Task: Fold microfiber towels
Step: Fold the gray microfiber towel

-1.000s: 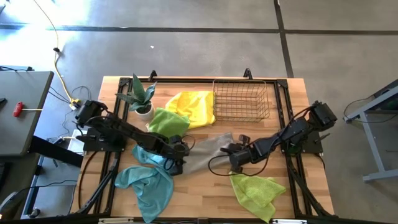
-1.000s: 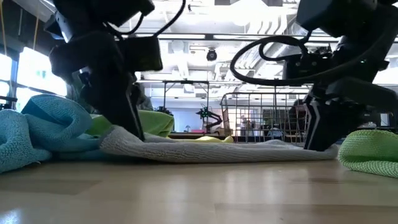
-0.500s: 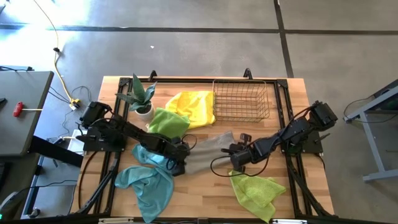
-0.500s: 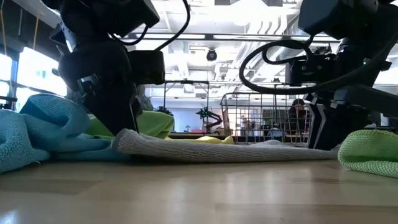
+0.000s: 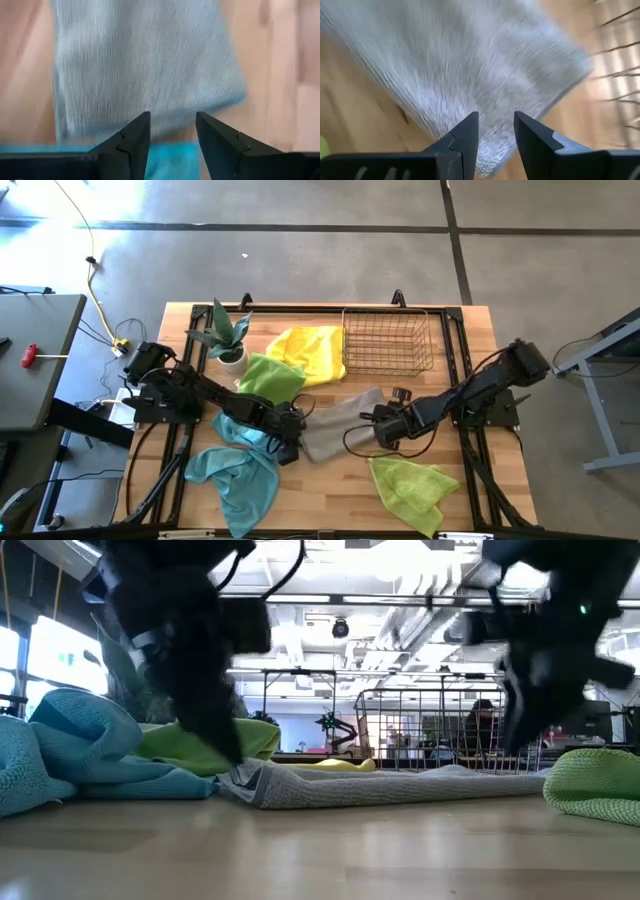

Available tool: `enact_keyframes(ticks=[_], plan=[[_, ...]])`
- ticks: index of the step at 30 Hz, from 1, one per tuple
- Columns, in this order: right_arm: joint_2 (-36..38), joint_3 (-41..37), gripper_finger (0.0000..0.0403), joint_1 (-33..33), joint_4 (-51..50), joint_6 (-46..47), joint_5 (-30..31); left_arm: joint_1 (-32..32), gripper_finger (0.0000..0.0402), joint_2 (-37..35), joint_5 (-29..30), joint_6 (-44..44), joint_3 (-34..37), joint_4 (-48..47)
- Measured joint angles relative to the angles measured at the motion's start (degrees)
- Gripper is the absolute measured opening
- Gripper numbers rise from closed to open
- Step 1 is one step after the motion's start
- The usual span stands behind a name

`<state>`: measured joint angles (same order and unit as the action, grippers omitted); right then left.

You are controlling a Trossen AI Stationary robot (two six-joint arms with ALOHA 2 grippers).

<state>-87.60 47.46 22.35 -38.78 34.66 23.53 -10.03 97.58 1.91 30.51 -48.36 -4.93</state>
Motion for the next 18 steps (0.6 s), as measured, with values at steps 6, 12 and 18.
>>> enact_keyframes(ticks=[6,12,18], plan=[[6.87,-0.45,0.0117,0.02,0.08,4.76,1.57,-0.06,0.0149,-0.04,5.15,-6.24,-1.64,0.65],[7.96,-3.98,0.0141,0.02,-0.07,14.01,0.96,0.08,0.0149,0.67,13.78,-7.63,-1.07,0.66],[8.16,-7.18,0.0191,0.02,0.06,24.68,-0.09,0.36,0.0149,2.85,15.98,-7.3,-0.11,1.75]])
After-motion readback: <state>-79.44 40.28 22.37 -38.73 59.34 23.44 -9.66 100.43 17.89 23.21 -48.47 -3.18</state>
